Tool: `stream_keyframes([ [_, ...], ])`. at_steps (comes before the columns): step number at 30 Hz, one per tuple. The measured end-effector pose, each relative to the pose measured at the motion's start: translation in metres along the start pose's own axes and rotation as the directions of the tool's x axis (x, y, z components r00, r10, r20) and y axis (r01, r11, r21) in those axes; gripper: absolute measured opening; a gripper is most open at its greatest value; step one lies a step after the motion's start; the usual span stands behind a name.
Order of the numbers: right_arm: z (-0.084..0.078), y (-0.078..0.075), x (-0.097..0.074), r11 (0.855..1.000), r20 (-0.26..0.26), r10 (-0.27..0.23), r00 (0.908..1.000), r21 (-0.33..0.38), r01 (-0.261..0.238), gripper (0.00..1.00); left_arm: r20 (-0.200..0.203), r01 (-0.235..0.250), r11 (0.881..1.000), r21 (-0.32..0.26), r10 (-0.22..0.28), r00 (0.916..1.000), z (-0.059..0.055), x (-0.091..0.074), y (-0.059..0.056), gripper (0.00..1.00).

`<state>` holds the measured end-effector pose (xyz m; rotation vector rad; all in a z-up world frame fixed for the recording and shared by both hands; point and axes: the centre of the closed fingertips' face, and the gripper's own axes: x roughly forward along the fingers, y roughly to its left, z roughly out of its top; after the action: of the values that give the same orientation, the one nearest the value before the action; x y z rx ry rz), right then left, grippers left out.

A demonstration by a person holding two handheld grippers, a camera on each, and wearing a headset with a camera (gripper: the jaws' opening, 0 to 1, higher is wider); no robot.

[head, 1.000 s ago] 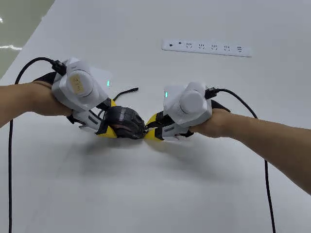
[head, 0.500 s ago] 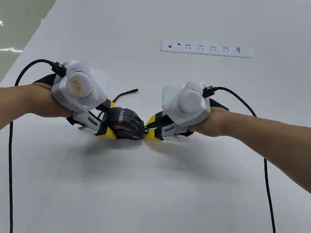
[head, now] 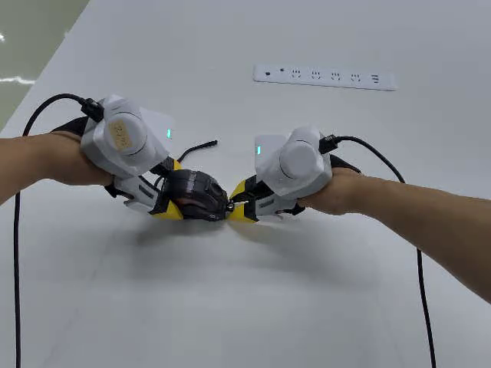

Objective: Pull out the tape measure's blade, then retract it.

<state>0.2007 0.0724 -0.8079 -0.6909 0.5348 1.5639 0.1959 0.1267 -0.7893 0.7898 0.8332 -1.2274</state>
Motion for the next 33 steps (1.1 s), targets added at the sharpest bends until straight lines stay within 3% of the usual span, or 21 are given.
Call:
stream_keyframes([
  [20, -0.0019, 0.0001, -0.0046, 1.000, -0.004, -0.003, 1.0000, -0.011, 0.003, 0.11, 0.005, -0.003, 1.000, -0.005, 0.004, 1.0000, 0.0009, -0.0008, -0.0020, 0.28],
  [33, 0.0001, -0.0015, -0.0059, 1.000, -0.008, 0.005, 1.0000, -0.020, -0.005, 0.11, 0.008, -0.018, 1.000, -0.016, 0.018, 0.9998, -0.0046, -0.0018, 0.0006, 0.28],
])
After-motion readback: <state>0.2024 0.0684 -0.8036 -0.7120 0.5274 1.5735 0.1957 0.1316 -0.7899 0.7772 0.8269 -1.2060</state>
